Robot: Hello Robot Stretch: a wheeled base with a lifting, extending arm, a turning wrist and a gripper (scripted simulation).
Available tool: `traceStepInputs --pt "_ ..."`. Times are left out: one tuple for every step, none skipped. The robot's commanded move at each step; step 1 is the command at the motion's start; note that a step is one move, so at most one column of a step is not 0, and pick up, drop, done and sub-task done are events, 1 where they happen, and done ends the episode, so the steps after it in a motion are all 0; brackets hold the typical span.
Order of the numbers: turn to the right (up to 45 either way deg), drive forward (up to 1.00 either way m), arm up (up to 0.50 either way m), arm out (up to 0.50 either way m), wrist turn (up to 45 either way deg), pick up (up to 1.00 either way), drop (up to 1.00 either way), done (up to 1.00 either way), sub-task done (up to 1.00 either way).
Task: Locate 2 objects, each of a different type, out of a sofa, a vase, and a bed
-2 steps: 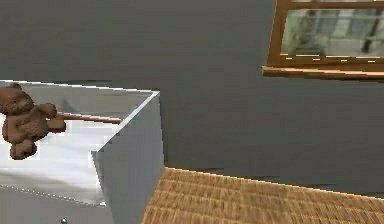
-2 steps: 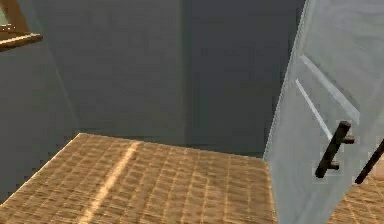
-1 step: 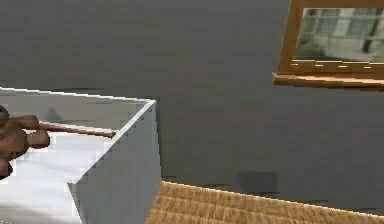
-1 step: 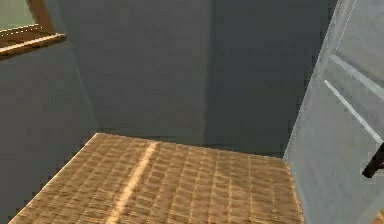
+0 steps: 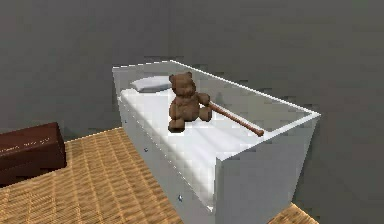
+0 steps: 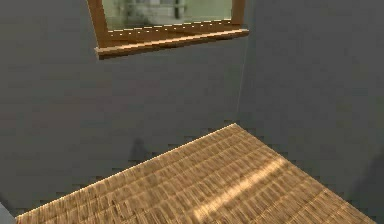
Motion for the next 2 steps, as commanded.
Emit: traceStepInputs --pt "0.0 0.00 0.00 0.00 0.0 0.00 0.00 0.00 1.00" --pt "-45.0 0.00 0.00 0.00 0.0 0.00 0.00 0.00 0.00"
